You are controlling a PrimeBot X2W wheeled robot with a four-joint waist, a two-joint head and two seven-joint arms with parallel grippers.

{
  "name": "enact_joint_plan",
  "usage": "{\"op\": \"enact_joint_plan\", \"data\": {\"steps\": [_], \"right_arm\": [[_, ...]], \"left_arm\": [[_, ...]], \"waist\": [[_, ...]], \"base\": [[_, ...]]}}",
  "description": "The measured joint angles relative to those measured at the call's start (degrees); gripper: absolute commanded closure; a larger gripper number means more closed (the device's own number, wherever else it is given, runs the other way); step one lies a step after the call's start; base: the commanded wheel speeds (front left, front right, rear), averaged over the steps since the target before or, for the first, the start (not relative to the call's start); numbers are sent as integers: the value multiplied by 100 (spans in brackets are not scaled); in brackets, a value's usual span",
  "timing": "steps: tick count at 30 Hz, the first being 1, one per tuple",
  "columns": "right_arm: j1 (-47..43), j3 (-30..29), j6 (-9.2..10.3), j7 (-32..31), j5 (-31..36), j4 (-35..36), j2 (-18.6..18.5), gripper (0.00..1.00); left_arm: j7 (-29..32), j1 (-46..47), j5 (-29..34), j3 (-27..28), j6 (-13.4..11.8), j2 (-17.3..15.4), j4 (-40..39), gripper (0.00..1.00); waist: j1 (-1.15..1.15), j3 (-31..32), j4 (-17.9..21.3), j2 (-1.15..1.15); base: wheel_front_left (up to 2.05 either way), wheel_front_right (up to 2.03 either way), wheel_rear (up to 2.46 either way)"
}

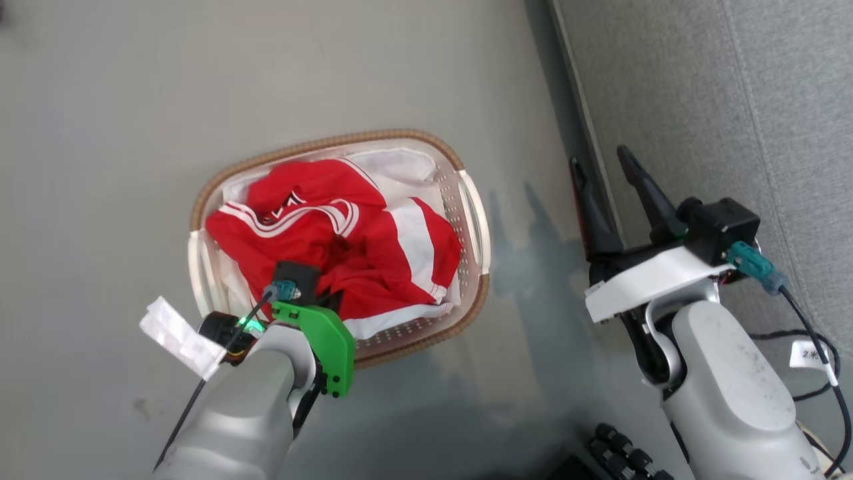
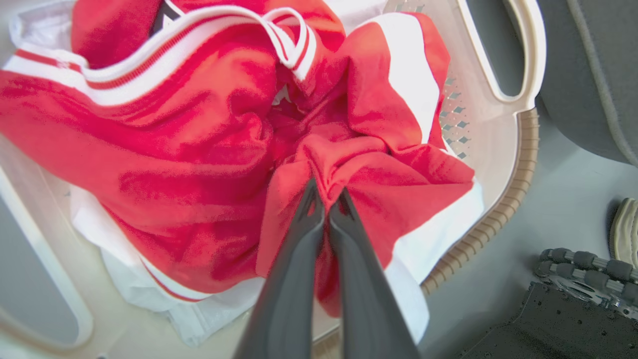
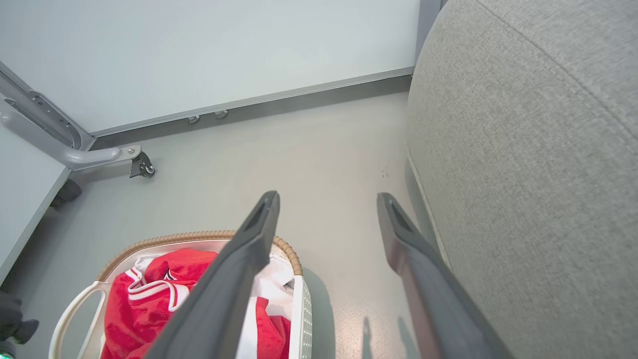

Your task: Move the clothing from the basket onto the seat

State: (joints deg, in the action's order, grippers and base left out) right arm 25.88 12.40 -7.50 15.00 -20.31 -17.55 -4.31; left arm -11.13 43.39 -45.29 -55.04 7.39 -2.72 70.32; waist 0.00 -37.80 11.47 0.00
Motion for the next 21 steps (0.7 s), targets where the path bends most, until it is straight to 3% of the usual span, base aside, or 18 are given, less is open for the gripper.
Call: {"op": "enact_joint_plan", "data": {"steps": [7, 12, 21], "right_arm": [[-370, -119, -1, 0, -36, -154, -25, 0], [-701, -400, 0, 0, -34, -187, -33, 0], [-1282, -458, 0, 0, 13, -332, 16, 0]], "left_arm": [[-366, -177, 86, 176, -49, -32, -468, 100], [-400, -619, 735, 1062, -337, -286, -1972, 100], [-399, -1951, 2006, 2592, -225, -264, -3864, 100]], "waist": [[0, 627, -156, 0], [0, 1153, -320, 0], [0, 2133, -626, 0]], "base": [[0, 0, 0], [0, 0, 0], [0, 0, 0]]}}
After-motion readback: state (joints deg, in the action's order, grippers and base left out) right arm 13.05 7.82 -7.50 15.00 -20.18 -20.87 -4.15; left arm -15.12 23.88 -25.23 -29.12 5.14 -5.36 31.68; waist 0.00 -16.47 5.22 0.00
